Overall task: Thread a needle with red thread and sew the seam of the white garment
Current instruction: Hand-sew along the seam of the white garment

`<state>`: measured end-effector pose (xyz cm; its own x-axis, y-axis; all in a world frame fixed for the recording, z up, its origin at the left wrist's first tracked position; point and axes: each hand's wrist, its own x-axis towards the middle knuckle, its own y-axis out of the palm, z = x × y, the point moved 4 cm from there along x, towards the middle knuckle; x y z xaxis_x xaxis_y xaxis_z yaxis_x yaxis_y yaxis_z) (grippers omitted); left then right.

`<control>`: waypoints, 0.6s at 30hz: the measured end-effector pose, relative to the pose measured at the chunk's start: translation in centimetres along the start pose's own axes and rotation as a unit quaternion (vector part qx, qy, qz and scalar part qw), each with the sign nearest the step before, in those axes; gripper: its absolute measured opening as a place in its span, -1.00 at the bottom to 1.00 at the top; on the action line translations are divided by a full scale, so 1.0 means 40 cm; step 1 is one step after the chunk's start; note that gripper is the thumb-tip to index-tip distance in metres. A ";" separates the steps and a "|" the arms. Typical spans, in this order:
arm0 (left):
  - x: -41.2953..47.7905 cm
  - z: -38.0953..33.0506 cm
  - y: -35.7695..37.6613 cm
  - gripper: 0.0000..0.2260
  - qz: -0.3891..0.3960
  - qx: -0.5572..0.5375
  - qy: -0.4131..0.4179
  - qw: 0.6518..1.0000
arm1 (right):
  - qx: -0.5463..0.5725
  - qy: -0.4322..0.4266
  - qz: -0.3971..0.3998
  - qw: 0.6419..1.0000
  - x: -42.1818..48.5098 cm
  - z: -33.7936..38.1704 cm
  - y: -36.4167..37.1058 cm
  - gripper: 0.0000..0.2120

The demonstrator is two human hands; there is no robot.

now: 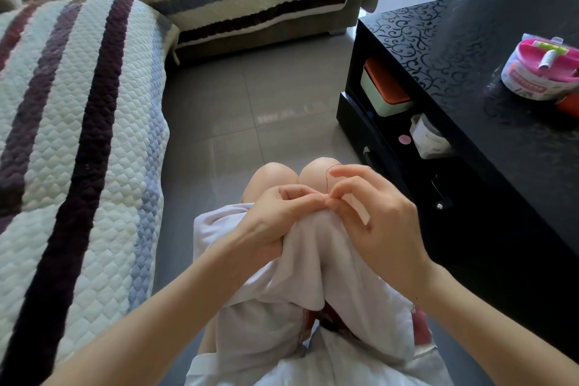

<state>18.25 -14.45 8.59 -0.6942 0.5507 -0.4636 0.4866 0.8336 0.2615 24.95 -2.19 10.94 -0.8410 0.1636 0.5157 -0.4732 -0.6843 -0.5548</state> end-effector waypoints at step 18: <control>-0.014 0.005 0.003 -0.83 -0.038 0.062 0.022 0.997 | 0.130 -0.087 0.029 0.987 0.014 0.055 -0.013 -0.84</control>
<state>18.79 -14.67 8.70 -0.7527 0.4894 -0.4405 0.4916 0.8627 0.1184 25.30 -3.32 12.97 -0.7964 0.0098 0.6047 -0.3230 -0.8522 -0.4116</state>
